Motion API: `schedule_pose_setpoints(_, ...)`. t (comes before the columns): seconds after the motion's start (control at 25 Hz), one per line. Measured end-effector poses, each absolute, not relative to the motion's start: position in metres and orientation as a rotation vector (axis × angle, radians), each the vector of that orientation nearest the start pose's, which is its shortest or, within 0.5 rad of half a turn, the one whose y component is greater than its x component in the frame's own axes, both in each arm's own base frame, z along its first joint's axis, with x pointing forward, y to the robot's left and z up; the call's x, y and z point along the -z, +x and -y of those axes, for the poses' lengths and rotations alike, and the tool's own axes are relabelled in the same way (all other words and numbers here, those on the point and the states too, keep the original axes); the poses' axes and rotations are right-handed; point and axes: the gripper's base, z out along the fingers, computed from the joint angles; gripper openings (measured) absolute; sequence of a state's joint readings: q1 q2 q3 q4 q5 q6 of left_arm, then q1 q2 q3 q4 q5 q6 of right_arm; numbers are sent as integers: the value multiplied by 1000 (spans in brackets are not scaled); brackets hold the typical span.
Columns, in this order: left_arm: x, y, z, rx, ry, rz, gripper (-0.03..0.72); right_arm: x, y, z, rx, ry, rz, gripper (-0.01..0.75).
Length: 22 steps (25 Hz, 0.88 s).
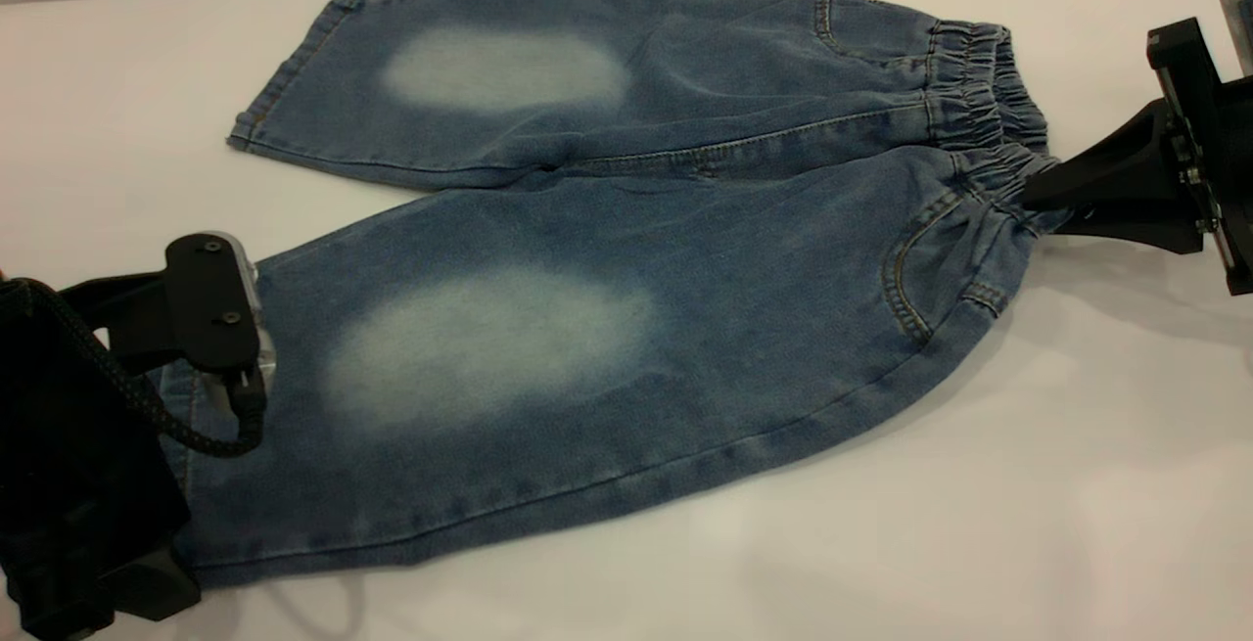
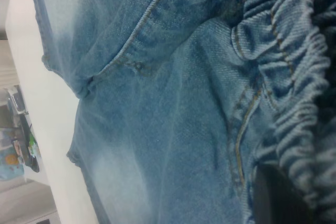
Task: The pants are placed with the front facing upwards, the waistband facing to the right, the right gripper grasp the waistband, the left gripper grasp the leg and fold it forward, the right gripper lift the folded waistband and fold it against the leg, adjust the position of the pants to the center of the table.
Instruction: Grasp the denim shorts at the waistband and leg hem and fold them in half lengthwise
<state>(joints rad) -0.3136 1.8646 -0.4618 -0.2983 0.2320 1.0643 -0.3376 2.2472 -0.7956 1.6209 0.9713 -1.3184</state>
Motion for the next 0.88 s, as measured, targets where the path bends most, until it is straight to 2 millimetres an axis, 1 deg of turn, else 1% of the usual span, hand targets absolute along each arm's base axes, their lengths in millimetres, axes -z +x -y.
schedule_pose_setpoints(0.2, -45, 193, 69, 94, 1612, -2672, 337, -29, 302, 26, -1350, 672, -2473, 59)
schedule_pose_setpoints(0.4, -44, 193, 69, 93, 1606, -2677, 323, -30, 302, 25, -1374, 668, -2460, 59)
schedule_pose_setpoints(0.48, -44, 193, 69, 92, 1605, -2678, 300, -30, 302, 25, -1373, 667, -2460, 59)
schedule_pose_setpoints(0.56, -44, 194, 69, 87, 1606, -2672, 250, -30, 302, 25, -1376, 666, -2459, 59)
schedule_pose_setpoints(0.72, -47, 195, 69, 83, 1600, -2662, 83, -32, 303, 25, -1390, 661, -2451, 59)
schedule_pose_setpoints(0.8, -53, 192, 69, 103, 1603, -2667, 74, -34, 303, 23, -1429, 655, -2425, 59)
schedule_pose_setpoints(0.88, -62, 193, 70, 96, 1589, -2637, 74, -37, 304, 23, -1465, 666, -2394, 59)
